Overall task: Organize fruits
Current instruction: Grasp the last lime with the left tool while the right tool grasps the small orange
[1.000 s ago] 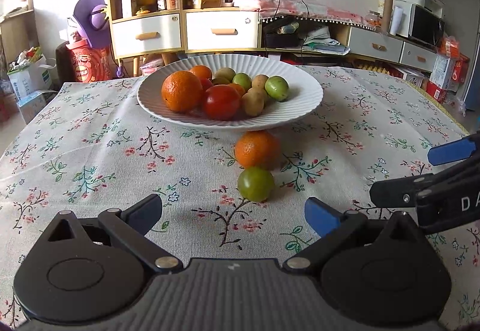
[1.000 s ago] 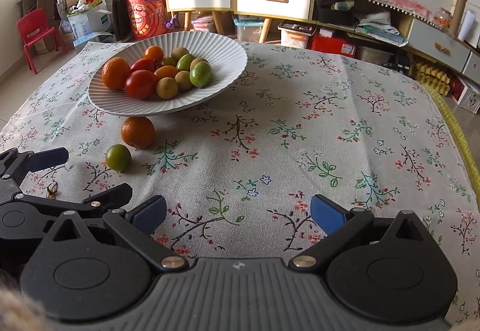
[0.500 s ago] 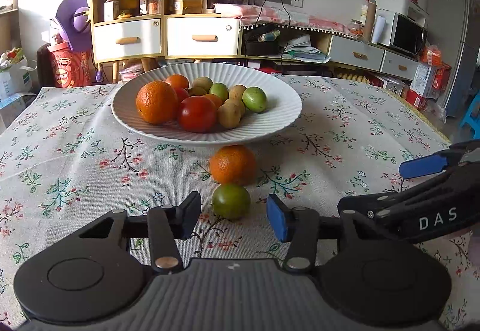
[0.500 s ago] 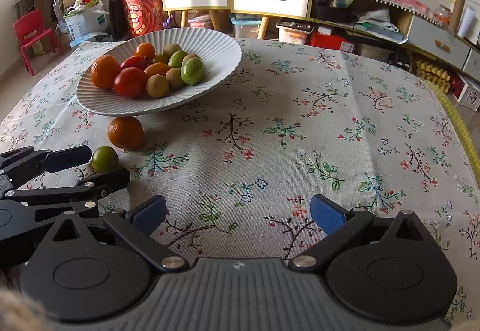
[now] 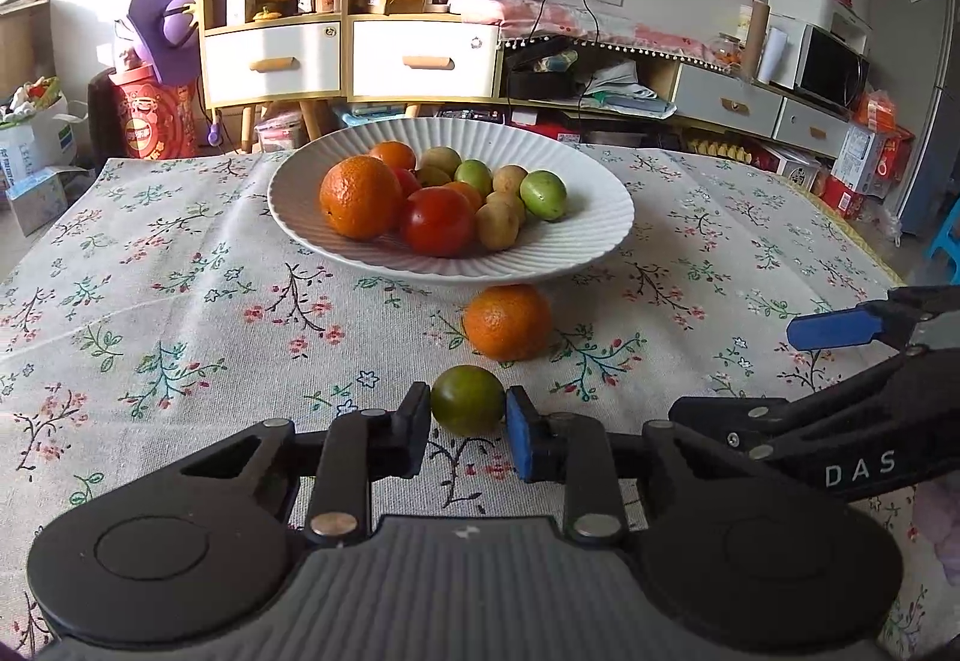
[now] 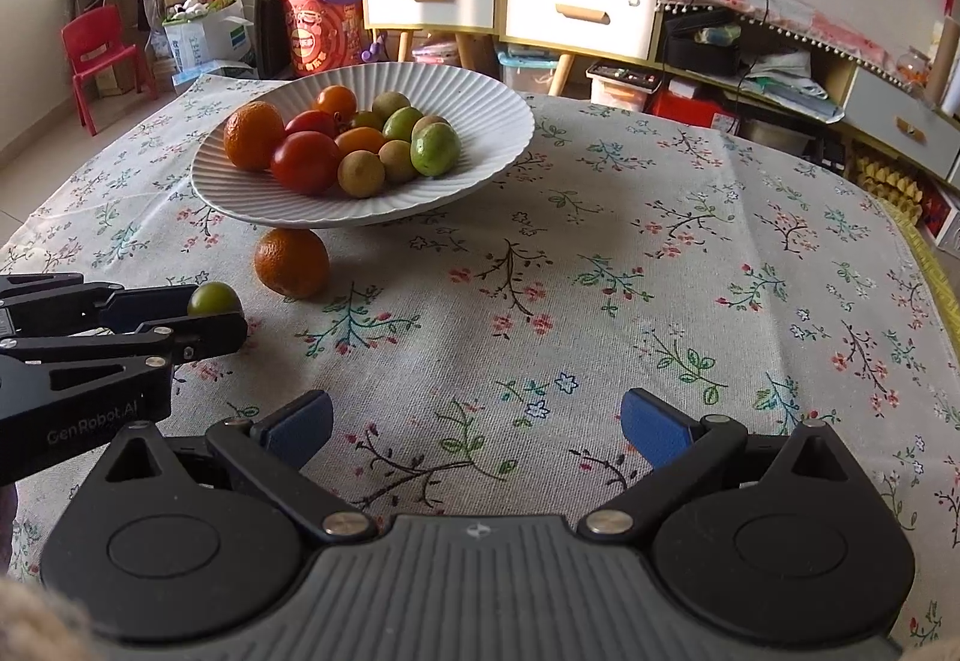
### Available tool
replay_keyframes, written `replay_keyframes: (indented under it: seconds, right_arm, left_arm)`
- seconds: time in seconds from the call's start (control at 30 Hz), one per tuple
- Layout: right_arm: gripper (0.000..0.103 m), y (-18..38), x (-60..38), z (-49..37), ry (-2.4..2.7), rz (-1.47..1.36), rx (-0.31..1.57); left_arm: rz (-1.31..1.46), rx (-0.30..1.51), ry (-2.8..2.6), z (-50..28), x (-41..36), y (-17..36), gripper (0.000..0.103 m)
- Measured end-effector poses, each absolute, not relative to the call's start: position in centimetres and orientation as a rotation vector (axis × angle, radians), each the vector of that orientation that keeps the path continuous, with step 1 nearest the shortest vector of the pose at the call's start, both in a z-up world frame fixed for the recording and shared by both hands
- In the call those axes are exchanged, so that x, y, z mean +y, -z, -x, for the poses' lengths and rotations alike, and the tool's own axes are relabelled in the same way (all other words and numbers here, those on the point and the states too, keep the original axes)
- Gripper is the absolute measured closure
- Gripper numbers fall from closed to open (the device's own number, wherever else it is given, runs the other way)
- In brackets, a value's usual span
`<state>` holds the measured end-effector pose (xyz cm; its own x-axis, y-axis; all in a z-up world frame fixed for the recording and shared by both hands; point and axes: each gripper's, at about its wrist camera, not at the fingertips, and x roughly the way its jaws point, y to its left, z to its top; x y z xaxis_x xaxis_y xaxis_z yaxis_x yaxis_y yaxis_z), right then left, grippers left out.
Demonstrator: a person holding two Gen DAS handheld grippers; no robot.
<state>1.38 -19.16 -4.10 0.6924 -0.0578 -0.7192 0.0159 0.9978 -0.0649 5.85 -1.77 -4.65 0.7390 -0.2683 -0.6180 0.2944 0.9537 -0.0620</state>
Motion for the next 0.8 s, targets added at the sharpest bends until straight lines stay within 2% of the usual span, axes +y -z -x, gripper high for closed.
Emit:
replay_keyframes:
  seconds: [0.3,0.47,0.57,0.63,0.77,0.8]
  right_arm:
    - [0.001,4.4,-18.0,-2.4,-0.017,0.01,0.774]
    - [0.007,4.5,-16.5,-3.4,-0.06,-0.009,0.754]
    - [0.016,4.6,-15.3,-4.3,-0.084,-0.003,0.749]
    - [0.026,4.7,-14.8,-4.6,-0.085,0.0,0.744]
    - [0.036,4.8,-14.4,-5.2,-0.08,-0.001,0.738]
    - [0.042,4.7,-14.3,-5.4,-0.077,0.001,0.735]
  left_arm:
    - [-0.01,0.698,0.287,-5.3,0.8,4.2,0.075]
    - [0.011,0.711,0.288,-4.8,2.1,4.0,0.075]
    - [0.023,0.721,0.289,-4.7,2.8,4.0,0.075]
    - [0.032,0.728,0.288,-4.7,3.3,4.1,0.075]
    - [0.05,0.737,0.284,-4.6,4.1,4.1,0.075]
    - [0.055,0.738,0.284,-4.6,4.3,4.1,0.075]
